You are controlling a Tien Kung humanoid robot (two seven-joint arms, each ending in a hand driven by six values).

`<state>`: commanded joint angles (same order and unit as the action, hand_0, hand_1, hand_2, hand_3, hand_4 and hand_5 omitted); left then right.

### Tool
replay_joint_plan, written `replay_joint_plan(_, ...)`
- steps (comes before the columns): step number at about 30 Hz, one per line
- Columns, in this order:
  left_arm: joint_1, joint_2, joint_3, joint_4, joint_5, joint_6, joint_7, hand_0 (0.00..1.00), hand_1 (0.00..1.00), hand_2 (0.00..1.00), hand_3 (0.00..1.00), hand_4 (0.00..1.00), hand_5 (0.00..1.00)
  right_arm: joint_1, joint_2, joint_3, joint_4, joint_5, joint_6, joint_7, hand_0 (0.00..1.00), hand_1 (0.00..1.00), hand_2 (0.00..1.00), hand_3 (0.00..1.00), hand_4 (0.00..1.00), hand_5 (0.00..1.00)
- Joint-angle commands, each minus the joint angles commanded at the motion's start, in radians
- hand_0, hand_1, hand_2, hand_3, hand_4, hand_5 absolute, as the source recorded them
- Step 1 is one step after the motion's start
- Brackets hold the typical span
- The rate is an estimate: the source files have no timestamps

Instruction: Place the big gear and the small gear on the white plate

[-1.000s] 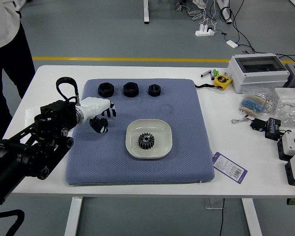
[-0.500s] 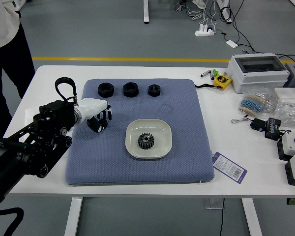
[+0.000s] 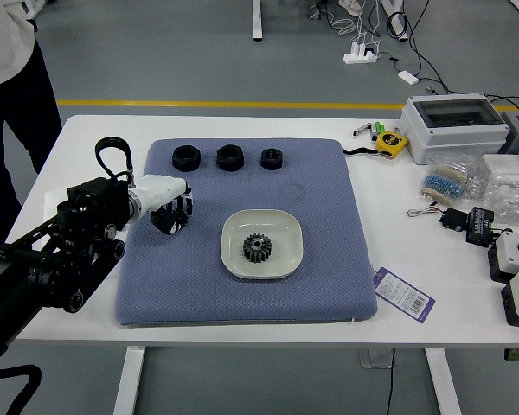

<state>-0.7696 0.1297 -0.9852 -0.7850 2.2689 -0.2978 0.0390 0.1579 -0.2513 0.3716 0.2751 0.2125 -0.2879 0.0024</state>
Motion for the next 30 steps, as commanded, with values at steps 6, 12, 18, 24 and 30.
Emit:
replay_joint_plan(6,0.002,0.000,0.001,-0.002,0.000,-0.008,0.004,0.351,0.451,0.493,0.504,0.481,0.002,0.000,0.000,-0.001,0.000,0.001,0.001,0.001,0.654,0.658,0.729,0.575,0.836,0.681)
replay_joint_plan(12,0.004,0.001,0.004,-0.008,-0.008,-0.014,0.007,0.337,0.432,0.471,0.493,0.451,0.002,-0.001,-0.001,-0.001,0.000,0.002,0.001,0.001,0.653,0.658,0.729,0.576,0.836,0.680)
replay_joint_plan(18,0.007,0.002,0.008,-0.039,-0.012,-0.017,0.009,0.328,0.417,0.458,0.481,0.461,0.002,-0.004,0.000,0.001,0.000,-0.002,0.001,-0.001,0.653,0.658,0.729,0.576,0.836,0.681)
replay_joint_plan(24,0.009,0.007,0.008,-0.089,-0.014,-0.021,0.013,0.323,0.415,0.454,0.475,0.432,0.002,-0.008,0.000,0.003,0.000,-0.007,0.001,-0.002,0.653,0.658,0.729,0.576,0.836,0.680)
replay_joint_plan(30,0.013,0.010,0.015,-0.173,-0.029,-0.025,0.022,0.321,0.411,0.451,0.476,0.448,0.002,-0.010,-0.001,0.004,0.000,-0.008,0.001,-0.003,0.653,0.657,0.729,0.575,0.836,0.680)
